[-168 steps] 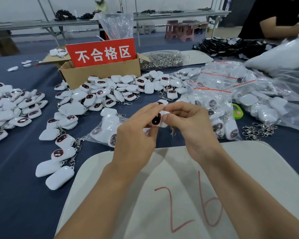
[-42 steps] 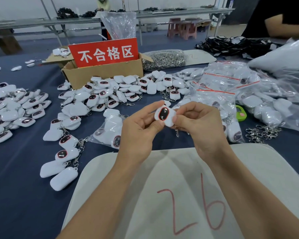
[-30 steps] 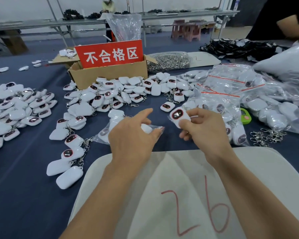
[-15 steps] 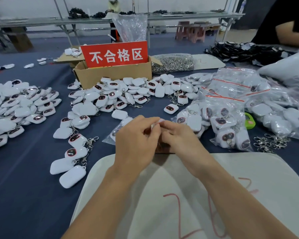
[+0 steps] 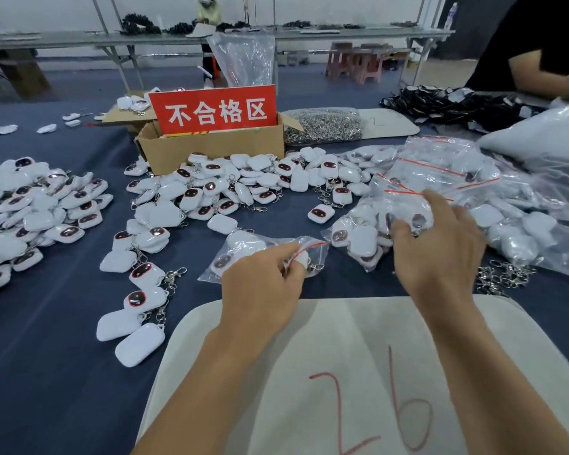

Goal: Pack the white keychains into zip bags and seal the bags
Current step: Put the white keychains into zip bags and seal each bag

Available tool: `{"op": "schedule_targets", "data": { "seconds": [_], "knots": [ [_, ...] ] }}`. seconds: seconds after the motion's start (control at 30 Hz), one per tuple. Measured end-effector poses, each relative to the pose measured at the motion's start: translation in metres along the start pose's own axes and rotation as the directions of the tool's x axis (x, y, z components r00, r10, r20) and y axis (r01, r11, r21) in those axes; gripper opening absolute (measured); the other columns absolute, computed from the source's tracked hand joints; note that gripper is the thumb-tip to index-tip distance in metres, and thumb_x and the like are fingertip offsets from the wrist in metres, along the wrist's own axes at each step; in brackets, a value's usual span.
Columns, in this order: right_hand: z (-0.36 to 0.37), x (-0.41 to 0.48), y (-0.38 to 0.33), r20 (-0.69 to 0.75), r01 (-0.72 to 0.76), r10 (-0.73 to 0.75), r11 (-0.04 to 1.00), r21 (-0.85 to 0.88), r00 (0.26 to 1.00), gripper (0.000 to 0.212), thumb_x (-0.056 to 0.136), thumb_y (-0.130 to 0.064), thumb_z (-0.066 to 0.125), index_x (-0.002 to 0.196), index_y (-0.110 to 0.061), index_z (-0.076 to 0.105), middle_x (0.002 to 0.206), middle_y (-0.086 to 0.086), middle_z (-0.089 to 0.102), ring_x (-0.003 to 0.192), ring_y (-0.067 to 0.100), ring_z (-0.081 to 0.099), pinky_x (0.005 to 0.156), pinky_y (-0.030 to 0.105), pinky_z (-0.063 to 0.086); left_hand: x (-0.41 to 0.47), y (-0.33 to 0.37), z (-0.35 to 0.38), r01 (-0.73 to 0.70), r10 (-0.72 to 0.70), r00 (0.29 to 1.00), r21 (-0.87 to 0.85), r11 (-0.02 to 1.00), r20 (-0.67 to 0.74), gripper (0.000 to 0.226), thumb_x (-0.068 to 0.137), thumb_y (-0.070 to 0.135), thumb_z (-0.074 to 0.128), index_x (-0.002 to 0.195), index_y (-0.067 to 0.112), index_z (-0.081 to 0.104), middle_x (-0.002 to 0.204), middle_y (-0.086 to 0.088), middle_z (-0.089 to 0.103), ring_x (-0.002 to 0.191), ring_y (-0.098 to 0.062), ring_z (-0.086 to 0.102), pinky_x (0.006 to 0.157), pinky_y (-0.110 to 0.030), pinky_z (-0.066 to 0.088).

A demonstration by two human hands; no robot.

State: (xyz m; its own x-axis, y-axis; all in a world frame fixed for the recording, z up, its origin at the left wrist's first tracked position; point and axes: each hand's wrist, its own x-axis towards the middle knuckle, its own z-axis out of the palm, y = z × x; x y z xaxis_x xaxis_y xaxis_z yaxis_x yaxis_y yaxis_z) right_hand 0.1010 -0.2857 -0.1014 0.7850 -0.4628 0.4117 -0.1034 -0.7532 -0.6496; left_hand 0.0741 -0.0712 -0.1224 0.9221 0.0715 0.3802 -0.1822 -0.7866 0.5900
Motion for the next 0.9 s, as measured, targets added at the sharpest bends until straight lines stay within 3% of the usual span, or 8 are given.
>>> {"op": "schedule_targets", "data": {
  "seconds": [0.1, 0.23, 0.37, 0.57, 0.67, 0.77, 0.83, 0.9],
  "knots": [
    [0.008, 0.010, 0.008, 0.296, 0.000, 0.062, 0.978, -0.206, 0.953, 0.068, 0.094, -0.050, 0.060, 0.150, -0.014, 0.046, 0.147, 0.015, 0.055, 0.140, 0.034, 0.044, 0.117, 0.047, 0.032, 0.002, 0.000, 0.005, 0.022, -0.024, 0.999, 0.056, 0.998, 0.033, 0.013, 0.094, 0.034, 0.058, 0.089, 0.031, 0.070, 0.054, 0.004, 0.047, 0.058, -0.017, 0.043, 0.051, -0.026, 0.026],
    [0.030, 0.008, 0.000, 0.384, 0.178, -0.083, 0.960, -0.217, 0.919, 0.073, 0.094, -0.052, 0.056, 0.154, -0.015, 0.040, 0.153, 0.010, 0.048, 0.142, 0.032, 0.041, 0.118, 0.047, 0.031, 0.005, 0.000, 0.006, 0.021, -0.024, 0.999, 0.067, 0.998, 0.046, 0.013, 0.092, 0.032, 0.057, 0.084, 0.027, 0.066, 0.055, 0.003, 0.049, 0.062, -0.019, 0.045, 0.052, -0.026, 0.030],
    [0.056, 0.012, -0.014, 0.345, 0.207, -0.126, 0.956, -0.207, 0.930, 0.068, 0.095, -0.052, 0.052, 0.153, -0.019, 0.038, 0.150, 0.007, 0.048, 0.140, 0.032, 0.040, 0.115, 0.049, 0.029, 0.005, 0.002, 0.009, 0.007, -0.010, 0.999, 0.057, 0.998, 0.042, 0.015, 0.088, 0.033, 0.054, 0.078, 0.023, 0.057, 0.057, 0.004, 0.051, 0.062, -0.021, 0.044, 0.051, -0.027, 0.031],
    [0.079, 0.035, -0.027, 0.240, 0.116, -0.062, 0.969, -0.217, 0.969, 0.054, 0.103, -0.041, 0.050, 0.148, -0.013, 0.043, 0.156, 0.011, 0.043, 0.148, 0.031, 0.031, 0.125, 0.046, 0.012, 0.000, 0.002, 0.005, 0.022, -0.021, 0.997, -0.004, 1.000, 0.071, 0.025, 0.082, 0.039, 0.048, 0.090, 0.029, 0.069, 0.065, 0.007, 0.061, 0.071, -0.019, 0.053, 0.063, -0.036, 0.049],
    [0.071, 0.009, -0.034, 0.187, 0.219, -0.215, 0.976, -0.002, 0.959, 0.057, 0.100, -0.020, 0.055, 0.155, -0.013, 0.041, 0.166, 0.010, 0.033, 0.155, 0.027, 0.023, 0.126, 0.032, -0.002, -0.002, 0.002, -0.001, 0.042, -0.046, 0.999, -0.101, 0.994, -0.030, 0.030, 0.084, 0.036, 0.050, 0.093, 0.039, 0.078, 0.074, 0.014, 0.070, 0.073, -0.009, 0.059, 0.071, -0.024, 0.048],
    [0.057, -0.034, -0.038, 0.371, 0.240, -0.391, 0.889, 0.391, 0.842, 0.064, 0.080, 0.000, 0.055, 0.141, -0.018, 0.061, 0.150, 0.003, 0.056, 0.139, 0.016, 0.047, 0.118, 0.016, 0.021, 0.002, 0.005, -0.009, 0.062, -0.106, 0.975, -0.219, 0.974, -0.195, 0.028, 0.086, 0.030, 0.053, 0.091, 0.039, 0.079, 0.080, 0.036, 0.066, 0.076, 0.006, 0.058, 0.071, -0.005, 0.038],
    [0.046, -0.050, -0.037, 0.468, 0.084, -0.330, 0.878, 0.472, 0.820, 0.073, 0.071, -0.004, 0.047, 0.137, -0.028, 0.065, 0.131, -0.008, 0.066, 0.119, 0.000, 0.058, 0.105, 0.010, 0.038, 0.004, 0.009, -0.015, 0.079, -0.155, 0.964, -0.326, 0.942, -0.215, 0.027, 0.084, 0.030, 0.052, 0.086, 0.042, 0.076, 0.079, 0.033, 0.068, 0.078, 0.007, 0.062, 0.069, -0.006, 0.040],
    [0.041, -0.056, -0.036, 0.503, 0.036, -0.312, 0.874, 0.485, 0.806, 0.075, 0.075, -0.001, 0.053, 0.141, -0.034, 0.060, 0.123, -0.013, 0.069, 0.109, 0.000, 0.064, 0.098, 0.014, 0.046, 0.007, 0.011, -0.021, 0.091, -0.186, 0.963, -0.417, 0.904, -0.193, 0.028, 0.080, 0.037, 0.050, 0.088, 0.047, 0.076, 0.076, 0.025, 0.070, 0.071, 0.001, 0.063, 0.064, -0.008, 0.043]
  ]
}}
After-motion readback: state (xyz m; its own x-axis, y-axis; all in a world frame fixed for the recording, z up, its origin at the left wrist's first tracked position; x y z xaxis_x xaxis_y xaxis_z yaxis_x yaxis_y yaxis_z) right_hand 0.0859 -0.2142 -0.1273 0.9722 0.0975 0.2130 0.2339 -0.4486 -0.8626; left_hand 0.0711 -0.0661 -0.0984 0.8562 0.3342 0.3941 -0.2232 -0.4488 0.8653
